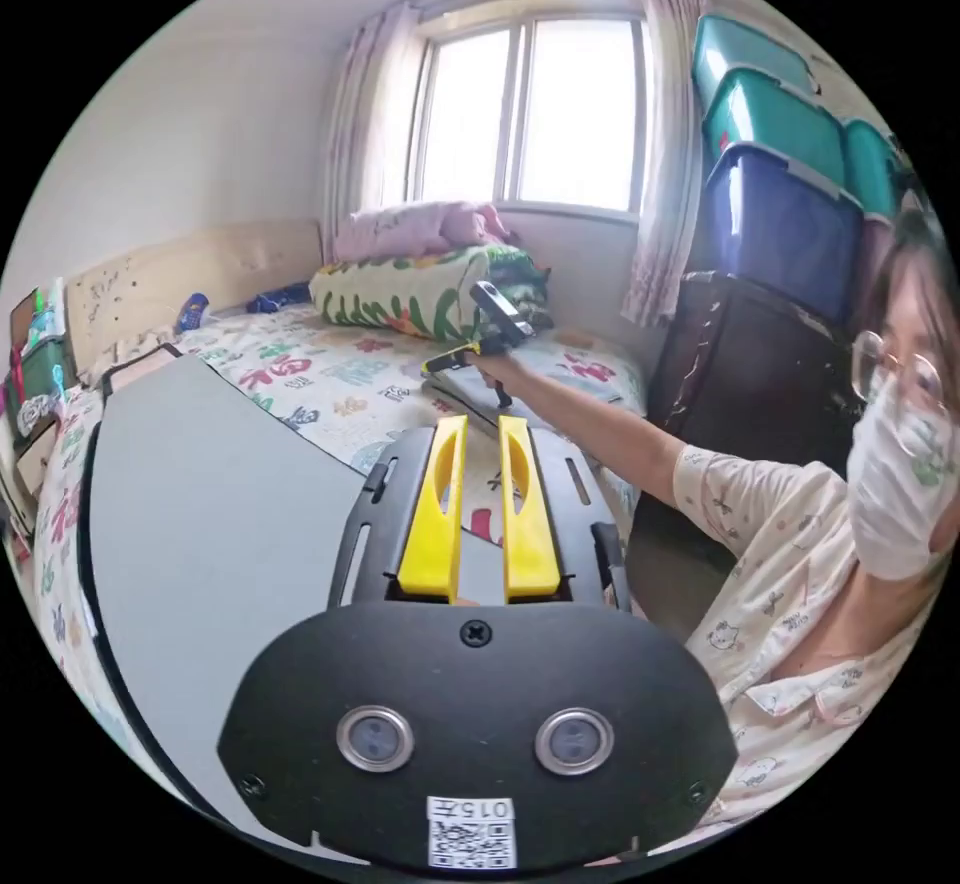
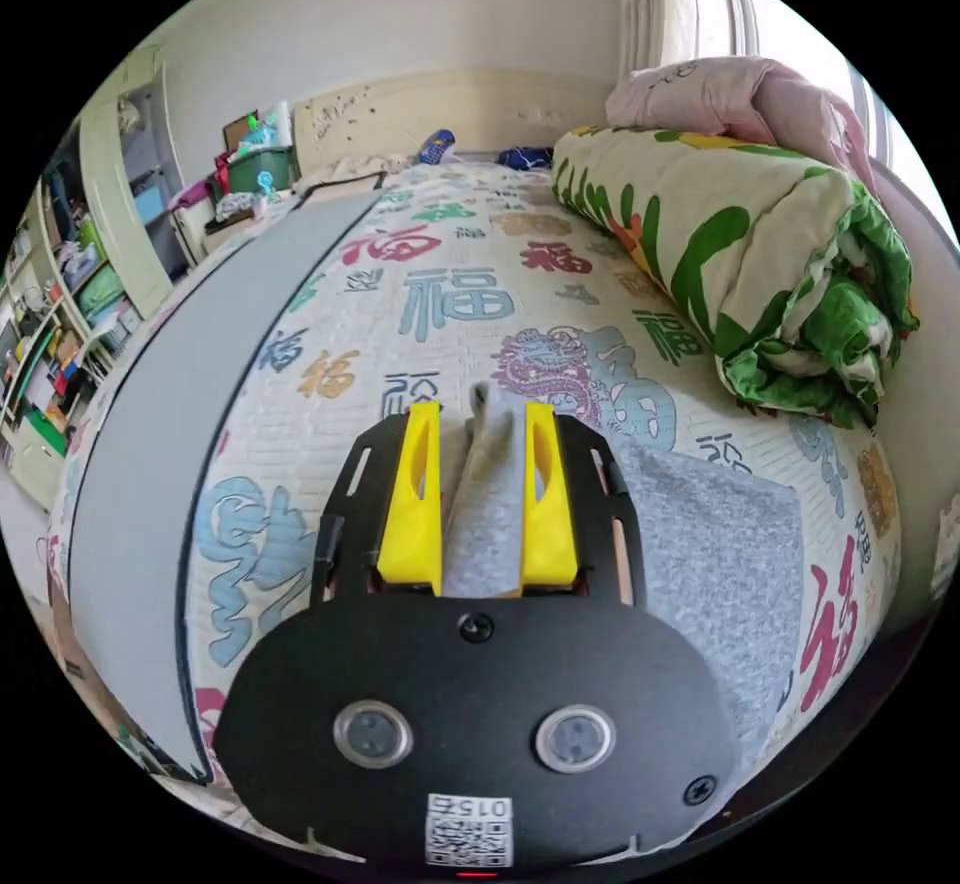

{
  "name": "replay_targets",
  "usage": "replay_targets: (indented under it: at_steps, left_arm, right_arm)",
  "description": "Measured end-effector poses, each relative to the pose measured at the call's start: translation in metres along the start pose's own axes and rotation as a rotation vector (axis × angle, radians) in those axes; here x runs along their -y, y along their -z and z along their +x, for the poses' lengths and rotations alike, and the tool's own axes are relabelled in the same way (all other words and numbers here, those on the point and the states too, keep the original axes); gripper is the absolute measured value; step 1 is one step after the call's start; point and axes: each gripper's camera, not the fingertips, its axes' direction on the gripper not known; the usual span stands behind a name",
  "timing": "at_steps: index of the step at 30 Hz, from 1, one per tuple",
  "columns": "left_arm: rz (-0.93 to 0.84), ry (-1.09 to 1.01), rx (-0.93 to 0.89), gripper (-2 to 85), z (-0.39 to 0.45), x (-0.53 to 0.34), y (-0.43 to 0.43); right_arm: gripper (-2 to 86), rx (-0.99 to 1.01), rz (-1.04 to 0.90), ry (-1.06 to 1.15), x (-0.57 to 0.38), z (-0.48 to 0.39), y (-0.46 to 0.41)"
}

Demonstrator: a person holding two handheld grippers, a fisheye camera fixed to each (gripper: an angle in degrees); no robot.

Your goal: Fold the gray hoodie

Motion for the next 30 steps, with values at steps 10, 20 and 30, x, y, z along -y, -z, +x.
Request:
replay_targets:
  at_steps: [10,20,30]
  left_arm:
    - [-0.214,0.372,-0.153,8.5,-0.173,0.113,-0.219]
    - [-0.268,0.600,-0.131,12.1,-0.230,0.134,-0.397]
    - [-0.310,0.537,-0.216,6.9,-0.181,0.096,-0.508]
  right_arm:
    - [5.2,0.677,0.175,-0.419,-0.094,0.220,0.105]
    - [5.2,0.830,0.301,-0.497,-0.195,0.305,0.187]
    - [5.3,0.824,0.395,-0.437,-0.308,0.334,0.240]
